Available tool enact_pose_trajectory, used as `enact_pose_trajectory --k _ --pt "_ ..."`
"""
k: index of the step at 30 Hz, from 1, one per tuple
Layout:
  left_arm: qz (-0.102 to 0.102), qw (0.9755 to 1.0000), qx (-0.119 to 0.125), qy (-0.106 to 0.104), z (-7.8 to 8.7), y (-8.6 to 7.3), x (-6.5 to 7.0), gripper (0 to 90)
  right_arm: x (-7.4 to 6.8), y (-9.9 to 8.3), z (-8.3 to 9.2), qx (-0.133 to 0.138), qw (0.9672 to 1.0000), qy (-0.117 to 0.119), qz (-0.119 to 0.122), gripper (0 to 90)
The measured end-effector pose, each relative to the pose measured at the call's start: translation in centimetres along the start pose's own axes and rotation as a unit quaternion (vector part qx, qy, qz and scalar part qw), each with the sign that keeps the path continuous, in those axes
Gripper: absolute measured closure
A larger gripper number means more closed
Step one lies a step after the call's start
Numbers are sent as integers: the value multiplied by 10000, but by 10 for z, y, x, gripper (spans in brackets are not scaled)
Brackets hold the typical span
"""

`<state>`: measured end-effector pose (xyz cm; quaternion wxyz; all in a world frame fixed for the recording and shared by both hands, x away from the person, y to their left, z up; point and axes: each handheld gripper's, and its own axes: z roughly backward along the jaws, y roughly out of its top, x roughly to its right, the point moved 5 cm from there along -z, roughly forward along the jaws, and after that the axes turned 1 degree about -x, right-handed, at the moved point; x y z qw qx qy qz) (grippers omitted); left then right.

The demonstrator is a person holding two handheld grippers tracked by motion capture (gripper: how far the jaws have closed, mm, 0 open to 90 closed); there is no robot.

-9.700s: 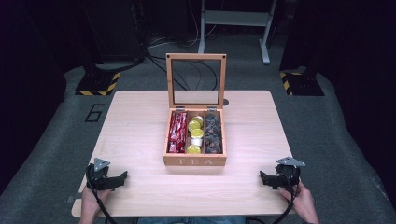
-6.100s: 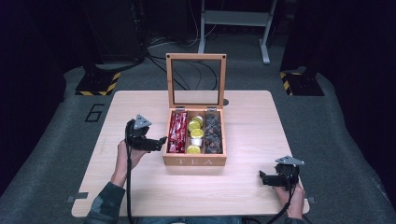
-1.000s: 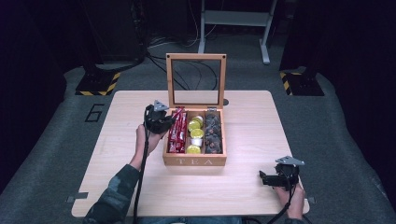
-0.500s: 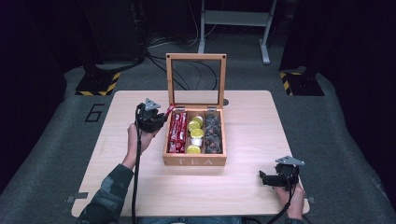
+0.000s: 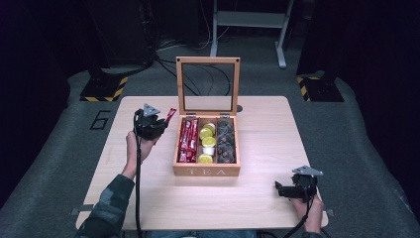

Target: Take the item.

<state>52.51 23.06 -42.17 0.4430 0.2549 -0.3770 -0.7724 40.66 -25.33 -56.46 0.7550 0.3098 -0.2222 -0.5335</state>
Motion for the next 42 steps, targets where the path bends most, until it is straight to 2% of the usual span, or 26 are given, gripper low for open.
enact_pose_trajectory --k 10,21,34,36,42 --pt "99 9999 -48 132 0 -13 -12 798 0 0 0 0 10000 -1 -1 4" --pt "340 9991 -39 243 0 -24 -29 799 0 0 0 -2 10000 -3 -2 4" --pt "548 9970 -35 547 -1 -33 -50 798 0 0 0 2 10000 -5 -2 4" --pt "614 9963 39 601 -2 -34 -53 798 0 0 0 -2 10000 -3 -1 4" --pt "679 9951 -1 725 -6 -38 -63 798 0 0 0 1 10000 -4 -3 4"
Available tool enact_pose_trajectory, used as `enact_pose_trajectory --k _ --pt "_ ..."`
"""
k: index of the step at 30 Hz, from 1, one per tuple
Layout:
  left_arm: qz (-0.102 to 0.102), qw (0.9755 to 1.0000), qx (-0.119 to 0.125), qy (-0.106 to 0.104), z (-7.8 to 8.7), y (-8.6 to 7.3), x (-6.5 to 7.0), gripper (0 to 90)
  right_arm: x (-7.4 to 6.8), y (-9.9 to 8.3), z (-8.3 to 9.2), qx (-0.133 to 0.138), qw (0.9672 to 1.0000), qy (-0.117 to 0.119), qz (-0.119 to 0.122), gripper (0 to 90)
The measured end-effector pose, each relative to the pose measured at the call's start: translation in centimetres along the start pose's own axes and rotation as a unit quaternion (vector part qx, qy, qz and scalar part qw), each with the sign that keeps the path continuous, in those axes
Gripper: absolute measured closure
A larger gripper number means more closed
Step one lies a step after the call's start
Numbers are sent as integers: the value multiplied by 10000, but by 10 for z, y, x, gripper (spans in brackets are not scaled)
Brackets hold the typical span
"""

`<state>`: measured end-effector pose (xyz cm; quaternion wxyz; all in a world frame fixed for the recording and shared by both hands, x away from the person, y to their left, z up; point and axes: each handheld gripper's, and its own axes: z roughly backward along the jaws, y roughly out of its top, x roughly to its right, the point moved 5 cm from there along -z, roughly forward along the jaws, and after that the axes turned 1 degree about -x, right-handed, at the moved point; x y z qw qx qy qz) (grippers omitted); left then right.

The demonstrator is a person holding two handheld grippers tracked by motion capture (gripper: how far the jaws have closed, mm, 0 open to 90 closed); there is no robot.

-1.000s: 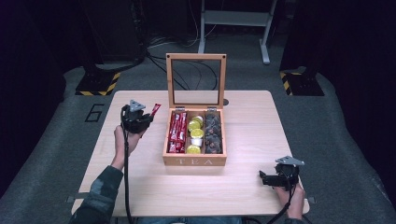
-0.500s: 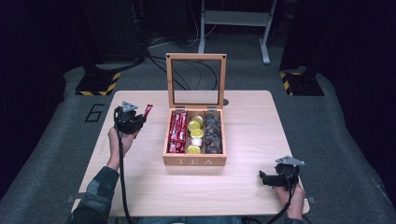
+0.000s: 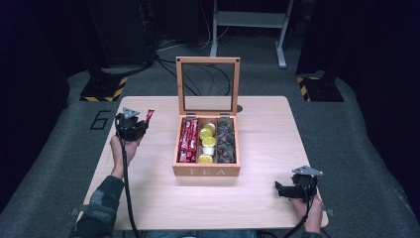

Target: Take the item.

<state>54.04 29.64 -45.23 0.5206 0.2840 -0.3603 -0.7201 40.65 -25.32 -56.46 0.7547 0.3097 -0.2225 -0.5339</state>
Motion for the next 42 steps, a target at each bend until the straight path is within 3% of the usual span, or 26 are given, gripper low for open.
enact_pose_trajectory --k 28,42 --pt "532 9976 -241 375 -32 -24 -37 798 0 0 0 2 10000 1 1 4" --pt "576 9964 -379 483 -45 -33 -46 797 0 0 0 -1 10000 0 1 4"
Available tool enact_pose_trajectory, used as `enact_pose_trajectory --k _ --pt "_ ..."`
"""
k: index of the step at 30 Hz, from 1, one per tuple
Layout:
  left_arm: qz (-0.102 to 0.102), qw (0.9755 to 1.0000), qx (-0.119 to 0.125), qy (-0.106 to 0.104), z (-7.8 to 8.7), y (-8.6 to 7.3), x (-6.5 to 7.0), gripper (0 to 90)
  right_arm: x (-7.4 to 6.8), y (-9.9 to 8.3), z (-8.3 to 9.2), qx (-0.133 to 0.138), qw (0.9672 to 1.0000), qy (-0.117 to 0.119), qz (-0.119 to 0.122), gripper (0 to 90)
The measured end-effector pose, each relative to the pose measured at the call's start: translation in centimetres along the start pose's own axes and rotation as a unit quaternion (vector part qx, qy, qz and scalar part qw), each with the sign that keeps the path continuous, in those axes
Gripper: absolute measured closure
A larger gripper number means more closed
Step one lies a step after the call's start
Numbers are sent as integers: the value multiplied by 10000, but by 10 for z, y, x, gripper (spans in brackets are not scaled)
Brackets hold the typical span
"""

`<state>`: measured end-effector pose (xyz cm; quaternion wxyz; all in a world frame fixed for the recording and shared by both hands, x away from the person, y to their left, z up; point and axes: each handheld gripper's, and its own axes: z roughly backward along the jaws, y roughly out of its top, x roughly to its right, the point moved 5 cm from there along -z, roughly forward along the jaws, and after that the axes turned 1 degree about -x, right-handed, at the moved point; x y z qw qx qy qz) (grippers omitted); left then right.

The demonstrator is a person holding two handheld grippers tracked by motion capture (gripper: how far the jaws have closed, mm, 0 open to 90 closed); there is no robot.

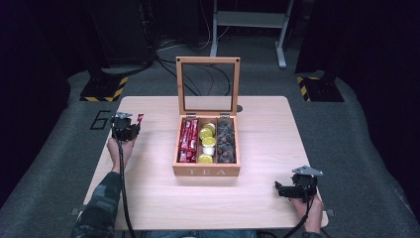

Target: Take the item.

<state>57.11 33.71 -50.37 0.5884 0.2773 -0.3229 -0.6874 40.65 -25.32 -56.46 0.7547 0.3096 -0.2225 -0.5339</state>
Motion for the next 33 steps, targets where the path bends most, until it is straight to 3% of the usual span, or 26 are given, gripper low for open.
enact_pose_trajectory --k 10,33 --pt "199 9997 -106 92 -14 -9 -9 797 0 0 0 -1 10000 1 0 4" --pt "341 9984 -360 276 -35 -26 -24 791 0 0 0 0 10000 -1 -2 4"
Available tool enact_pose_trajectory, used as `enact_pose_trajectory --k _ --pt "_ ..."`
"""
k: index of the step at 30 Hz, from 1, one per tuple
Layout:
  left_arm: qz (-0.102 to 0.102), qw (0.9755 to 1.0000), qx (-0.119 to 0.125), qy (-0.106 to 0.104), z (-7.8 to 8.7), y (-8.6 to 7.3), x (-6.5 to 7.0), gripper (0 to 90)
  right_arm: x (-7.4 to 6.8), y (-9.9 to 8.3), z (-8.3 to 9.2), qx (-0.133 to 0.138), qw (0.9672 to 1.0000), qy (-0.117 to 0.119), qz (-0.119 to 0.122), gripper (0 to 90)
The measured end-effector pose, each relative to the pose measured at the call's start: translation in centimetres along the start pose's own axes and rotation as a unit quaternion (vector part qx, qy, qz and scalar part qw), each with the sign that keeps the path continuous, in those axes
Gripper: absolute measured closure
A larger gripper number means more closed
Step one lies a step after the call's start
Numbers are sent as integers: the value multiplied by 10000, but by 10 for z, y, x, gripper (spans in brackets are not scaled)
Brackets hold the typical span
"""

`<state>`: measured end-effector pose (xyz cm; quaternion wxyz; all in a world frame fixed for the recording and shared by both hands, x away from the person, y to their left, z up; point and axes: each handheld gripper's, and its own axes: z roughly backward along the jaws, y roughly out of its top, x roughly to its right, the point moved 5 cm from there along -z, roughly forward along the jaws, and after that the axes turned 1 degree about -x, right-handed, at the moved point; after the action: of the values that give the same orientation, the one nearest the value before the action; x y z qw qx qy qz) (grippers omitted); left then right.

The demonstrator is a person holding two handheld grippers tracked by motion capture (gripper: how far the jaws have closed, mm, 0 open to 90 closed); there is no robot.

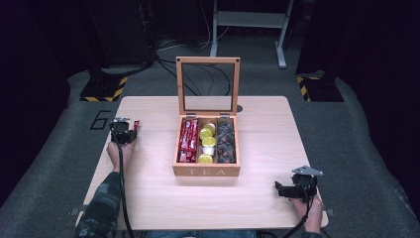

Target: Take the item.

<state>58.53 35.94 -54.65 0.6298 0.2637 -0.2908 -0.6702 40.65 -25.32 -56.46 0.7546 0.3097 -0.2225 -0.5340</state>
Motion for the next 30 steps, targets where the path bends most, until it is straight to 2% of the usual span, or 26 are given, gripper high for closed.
enact_pose_trajectory --k 2,4,10,13,16,18,20,23,24,27,30 --pt "33 10000 -26 9 -1 -1 0 789 0 0 0 1 10000 -1 0 4" --pt "-49 9999 -100 10 -1 -1 -1 787 0 0 0 -1 10000 0 0 4" --pt "-74 9999 -93 29 -2 -1 -1 767 0 0 0 1 10000 -1 0 4" --pt "-42 9999 -98 18 -1 -1 -2 723 0 0 0 2 10000 -1 -1 4" --pt "-4 9999 -109 15 1 -1 -2 605 0 0 0 0 10000 -1 -1 4" --pt "84 9999 -96 89 3 0 -2 509 0 0 0 1 10000 -2 -1 4" --pt "155 9998 -63 67 5 1 -3 445 0 0 0 1 10000 -1 -2 4" --pt "111 9999 -110 4 11 1 -5 348 0 0 0 0 10000 -1 -1 4" --pt "173 9998 -68 -19 12 1 -4 324 0 0 0 1 10000 -1 -1 4" --pt "159 9997 -41 -164 17 2 -3 254 0 0 0 1 10000 -1 -3 5" --pt "-18 9998 -38 -191 23 2 -1 207 0 0 0 1 10000 -1 -2 5"
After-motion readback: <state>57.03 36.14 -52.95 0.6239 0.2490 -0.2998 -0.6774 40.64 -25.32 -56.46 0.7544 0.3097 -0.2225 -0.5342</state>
